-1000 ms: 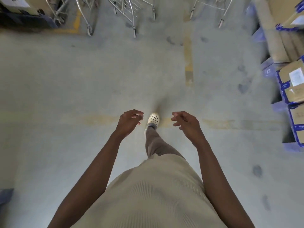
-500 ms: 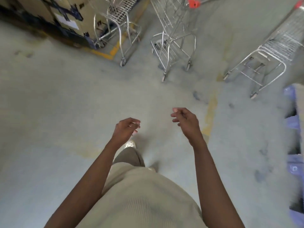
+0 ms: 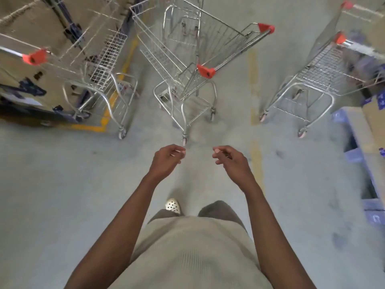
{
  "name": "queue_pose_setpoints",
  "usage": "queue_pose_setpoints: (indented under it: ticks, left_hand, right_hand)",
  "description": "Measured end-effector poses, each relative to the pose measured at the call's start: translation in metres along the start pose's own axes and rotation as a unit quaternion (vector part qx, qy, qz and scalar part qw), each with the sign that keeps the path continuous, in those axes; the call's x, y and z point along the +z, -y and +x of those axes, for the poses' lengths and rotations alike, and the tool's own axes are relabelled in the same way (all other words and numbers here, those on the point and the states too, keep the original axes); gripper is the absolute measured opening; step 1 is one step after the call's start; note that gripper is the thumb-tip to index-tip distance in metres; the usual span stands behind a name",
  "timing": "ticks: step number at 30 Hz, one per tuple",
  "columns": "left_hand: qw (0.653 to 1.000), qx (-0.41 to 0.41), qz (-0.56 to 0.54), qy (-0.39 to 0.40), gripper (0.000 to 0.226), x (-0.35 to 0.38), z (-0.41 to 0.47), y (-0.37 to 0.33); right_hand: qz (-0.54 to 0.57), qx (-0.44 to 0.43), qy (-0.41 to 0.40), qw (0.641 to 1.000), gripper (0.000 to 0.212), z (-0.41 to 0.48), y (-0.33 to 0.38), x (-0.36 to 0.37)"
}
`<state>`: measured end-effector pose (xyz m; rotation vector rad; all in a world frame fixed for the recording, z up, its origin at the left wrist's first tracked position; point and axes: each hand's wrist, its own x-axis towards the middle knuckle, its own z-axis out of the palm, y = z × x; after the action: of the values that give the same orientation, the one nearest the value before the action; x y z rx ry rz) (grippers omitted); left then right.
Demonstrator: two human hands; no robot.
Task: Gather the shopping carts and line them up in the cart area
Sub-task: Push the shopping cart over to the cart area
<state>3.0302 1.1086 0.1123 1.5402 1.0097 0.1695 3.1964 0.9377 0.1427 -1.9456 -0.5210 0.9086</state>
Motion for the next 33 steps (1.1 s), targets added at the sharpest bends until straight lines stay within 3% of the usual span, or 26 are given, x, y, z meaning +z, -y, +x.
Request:
queue_pose_setpoints:
  ticks: [4, 9, 13, 16, 20, 23, 26, 33]
  left_hand:
    - [0.997, 0.061, 0.036, 0.028, 0.026, 0.009, 0.080, -0.071]
    - [0.991, 0.124, 0.042, 0.009, 0.014, 0.043, 0.167, -0.130]
    - [0.977, 0.194, 0.055, -0.075, 0.015, 0.082, 0.227, -0.178]
    - [0.944, 0.246, 0.126, -0.179, 0.016, 0.112, 0.282, -0.207]
    - [0.922, 0.155, 0.243, -0.259, 0.019, 0.142, 0.339, -0.245]
    - [0.920, 0.032, 0.325, -0.215, 0.035, 0.157, 0.357, -0.260]
    - [0.873, -0.052, 0.445, -0.195, 0.053, 0.166, 0.362, -0.259]
    - [0.854, -0.159, 0.452, -0.201, 0.074, 0.167, 0.355, -0.262]
  right_hand:
    - [0.017, 0.013, -0.017, 1.000, 0.017, 0.062, 0.023, -0.021]
    - [0.018, 0.026, -0.017, 0.999, 0.011, 0.161, 0.033, -0.048]
    - [-0.023, -0.023, 0.002, 0.999, 0.019, 0.250, 0.049, -0.086]
    - [-0.061, -0.071, -0.005, 0.996, 0.027, 0.318, 0.071, -0.130]
    - [-0.146, -0.188, -0.065, 0.969, 0.021, 0.407, 0.093, -0.187]
    - [-0.265, -0.295, -0.103, 0.912, 0.030, 0.472, 0.097, -0.211]
    - [-0.361, -0.310, -0.098, 0.874, 0.040, 0.518, 0.096, -0.225]
    - [-0.424, -0.372, -0.131, 0.815, 0.033, 0.544, 0.081, -0.227]
